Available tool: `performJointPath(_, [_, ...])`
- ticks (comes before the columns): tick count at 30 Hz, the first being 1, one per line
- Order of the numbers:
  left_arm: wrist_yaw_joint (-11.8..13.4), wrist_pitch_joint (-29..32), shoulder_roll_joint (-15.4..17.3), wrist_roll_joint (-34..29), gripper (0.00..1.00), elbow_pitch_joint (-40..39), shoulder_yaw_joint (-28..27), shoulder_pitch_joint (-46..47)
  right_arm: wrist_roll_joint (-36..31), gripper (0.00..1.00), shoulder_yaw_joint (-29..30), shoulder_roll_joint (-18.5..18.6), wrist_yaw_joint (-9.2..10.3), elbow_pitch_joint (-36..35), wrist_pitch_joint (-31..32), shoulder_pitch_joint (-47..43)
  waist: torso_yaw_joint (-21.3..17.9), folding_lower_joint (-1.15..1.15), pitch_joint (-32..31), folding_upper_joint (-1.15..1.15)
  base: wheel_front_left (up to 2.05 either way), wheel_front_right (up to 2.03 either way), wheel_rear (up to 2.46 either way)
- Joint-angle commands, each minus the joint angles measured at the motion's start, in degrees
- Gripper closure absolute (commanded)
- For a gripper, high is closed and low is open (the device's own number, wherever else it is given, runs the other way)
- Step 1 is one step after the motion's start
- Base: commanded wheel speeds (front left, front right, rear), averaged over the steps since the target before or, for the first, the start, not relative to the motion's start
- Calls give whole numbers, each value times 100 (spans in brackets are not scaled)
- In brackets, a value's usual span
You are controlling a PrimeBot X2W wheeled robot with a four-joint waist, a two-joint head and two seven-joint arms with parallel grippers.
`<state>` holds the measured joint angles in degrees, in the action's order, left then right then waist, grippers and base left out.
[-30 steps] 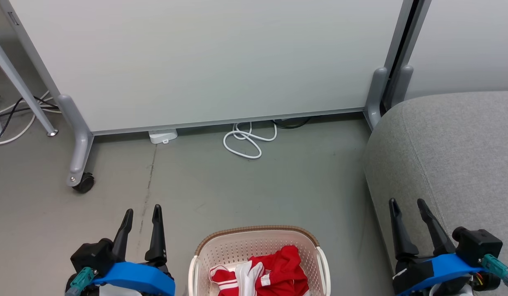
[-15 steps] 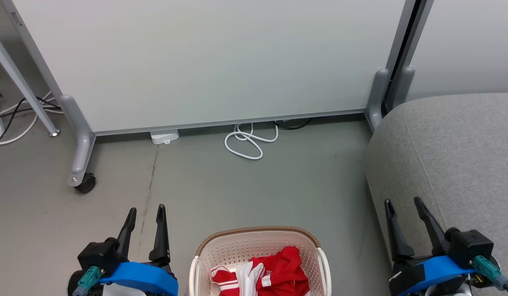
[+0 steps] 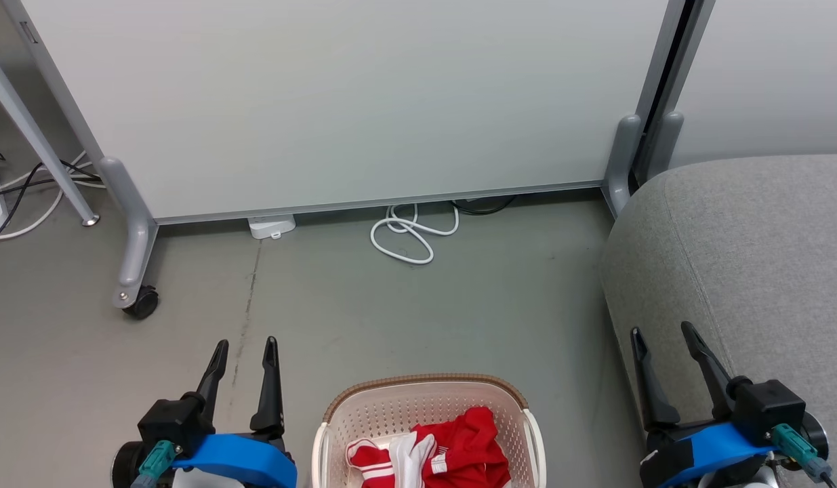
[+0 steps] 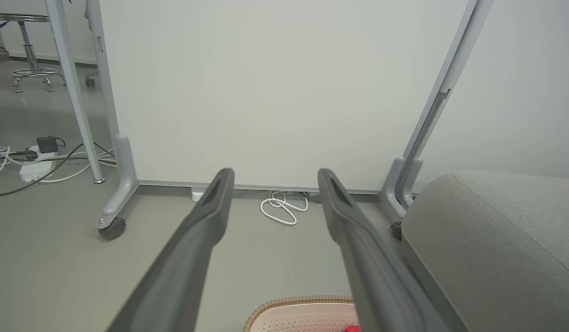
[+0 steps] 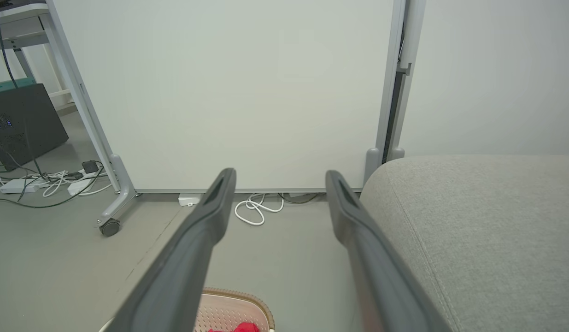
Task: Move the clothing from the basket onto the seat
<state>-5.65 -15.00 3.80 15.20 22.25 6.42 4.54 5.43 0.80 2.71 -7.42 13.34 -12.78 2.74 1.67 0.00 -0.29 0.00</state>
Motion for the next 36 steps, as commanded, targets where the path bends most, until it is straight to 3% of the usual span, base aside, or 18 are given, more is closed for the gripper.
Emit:
performJointPath(1, [10,-28,14,5,0,-7,4,52,-5,0,11,32,-13,-19,-44,-21,-2,0,3,0,0,0,0])
performJointPath(12, [12,-26,12,86,0,36,46,42,66,0,-20,30,-13,-59,-44,13,-72,0,69,0,0,0,0])
performJointPath(27, [-101,137,11,341,0,1250,314,599,115,0,-499,27,-8,-334,-63,583,-1190,0,1308,0,0,0,0])
performJointPath(36, [-151,456,227,380,0,2310,494,1386,337,0,-785,23,-8,-337,-182,1005,-1792,0,2322,0,0,0,0])
